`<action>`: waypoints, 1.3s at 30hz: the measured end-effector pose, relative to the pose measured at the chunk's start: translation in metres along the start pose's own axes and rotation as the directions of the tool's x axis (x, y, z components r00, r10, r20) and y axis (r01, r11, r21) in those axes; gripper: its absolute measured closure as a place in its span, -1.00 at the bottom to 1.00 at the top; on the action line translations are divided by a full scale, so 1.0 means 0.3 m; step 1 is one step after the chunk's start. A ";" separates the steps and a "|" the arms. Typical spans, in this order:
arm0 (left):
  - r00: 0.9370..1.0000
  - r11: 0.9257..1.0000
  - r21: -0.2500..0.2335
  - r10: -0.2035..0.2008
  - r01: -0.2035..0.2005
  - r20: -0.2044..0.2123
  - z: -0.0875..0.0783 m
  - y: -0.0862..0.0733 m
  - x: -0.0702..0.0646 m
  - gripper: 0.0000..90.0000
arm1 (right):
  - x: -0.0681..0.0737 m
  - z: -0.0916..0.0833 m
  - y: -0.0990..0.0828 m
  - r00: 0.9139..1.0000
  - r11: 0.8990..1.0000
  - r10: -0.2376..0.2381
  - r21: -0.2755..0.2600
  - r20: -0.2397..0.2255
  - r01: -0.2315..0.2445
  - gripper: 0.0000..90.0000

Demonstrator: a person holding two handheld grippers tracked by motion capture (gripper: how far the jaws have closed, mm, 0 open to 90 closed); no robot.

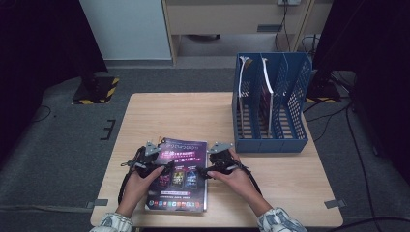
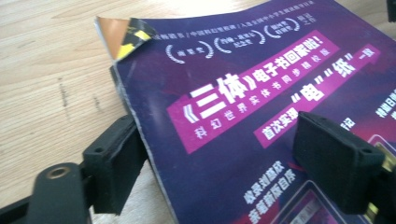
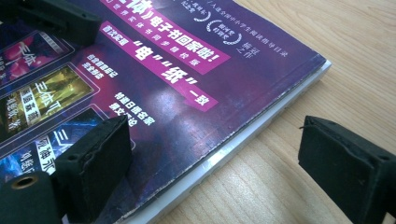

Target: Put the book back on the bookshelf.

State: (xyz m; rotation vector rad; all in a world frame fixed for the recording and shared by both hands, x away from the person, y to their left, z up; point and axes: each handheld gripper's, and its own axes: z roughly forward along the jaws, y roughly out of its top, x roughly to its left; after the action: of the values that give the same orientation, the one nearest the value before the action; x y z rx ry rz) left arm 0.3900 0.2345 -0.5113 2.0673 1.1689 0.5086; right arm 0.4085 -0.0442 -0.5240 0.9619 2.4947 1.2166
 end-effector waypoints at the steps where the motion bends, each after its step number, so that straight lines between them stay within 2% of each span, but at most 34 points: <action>1: 1.000 1.000 0.000 -0.005 0.005 -0.004 -0.001 -0.001 0.002 -0.58 | 0.001 0.000 0.000 1.000 1.000 0.000 -0.001 -0.003 0.000 -0.76; 4: 1.000 1.000 0.004 -0.025 0.025 -0.005 -0.004 -0.008 0.017 -0.56 | 0.001 0.001 0.000 1.000 1.000 -0.007 -0.004 -0.001 0.007 -0.76; 10: 0.999 0.999 0.002 -0.039 0.039 -0.016 -0.011 -0.011 0.025 -0.46 | 0.001 0.000 0.000 1.000 1.000 0.000 0.002 -0.006 0.000 -0.76; 12: 0.999 0.999 0.003 -0.041 0.041 -0.033 -0.016 -0.010 0.024 -0.42 | 0.000 0.000 0.000 1.000 1.000 0.001 0.002 -0.008 -0.001 -0.76; 14: 0.999 0.999 -0.004 -0.043 0.043 -0.028 -0.015 -0.008 0.022 -0.20 | -0.001 -0.001 0.000 1.000 1.000 0.002 0.004 -0.010 -0.002 -0.76; 18: 0.999 0.999 -0.005 -0.045 0.045 -0.017 -0.013 -0.010 0.027 -0.20 | -0.002 0.001 -0.001 1.000 1.000 0.002 0.001 -0.011 -0.002 -0.76; 21: 0.999 1.000 -0.005 -0.030 0.029 -0.023 -0.012 -0.006 0.019 -0.19 | -0.003 -0.001 -0.001 1.000 1.000 0.002 0.005 -0.016 -0.002 -0.76; 25: 0.999 1.000 -0.005 -0.002 0.002 0.032 0.000 0.002 -0.011 -0.19 | -0.006 -0.003 -0.002 0.999 1.000 0.008 0.013 -0.032 -0.008 -0.77; 27: 0.999 0.999 0.000 0.040 -0.040 0.008 0.002 0.011 -0.037 -0.20 | -0.006 -0.005 -0.002 1.000 1.000 0.010 0.020 -0.029 -0.010 -0.81; 28: 0.999 0.999 0.003 0.043 -0.043 0.003 0.003 0.012 -0.041 -0.22 | -0.008 -0.007 -0.003 0.999 1.000 0.014 0.017 -0.029 -0.013 -0.79; 32: 1.000 1.000 -0.005 0.016 -0.016 0.021 0.006 0.007 -0.031 -0.24 | -0.018 -0.009 -0.009 0.999 0.999 0.031 0.018 -0.035 -0.031 -0.80; 39: 1.000 1.000 -0.016 0.022 -0.022 0.021 0.006 0.002 -0.031 -0.25 | -0.034 -0.001 -0.020 0.996 0.997 0.070 0.019 -0.059 -0.069 -0.87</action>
State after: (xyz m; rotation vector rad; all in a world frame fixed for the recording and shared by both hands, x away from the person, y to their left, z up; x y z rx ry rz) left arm 0.3868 0.2256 -0.5121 2.0693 1.1275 0.5032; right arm 0.4136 -0.0535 -0.5293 1.0401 2.5402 1.2652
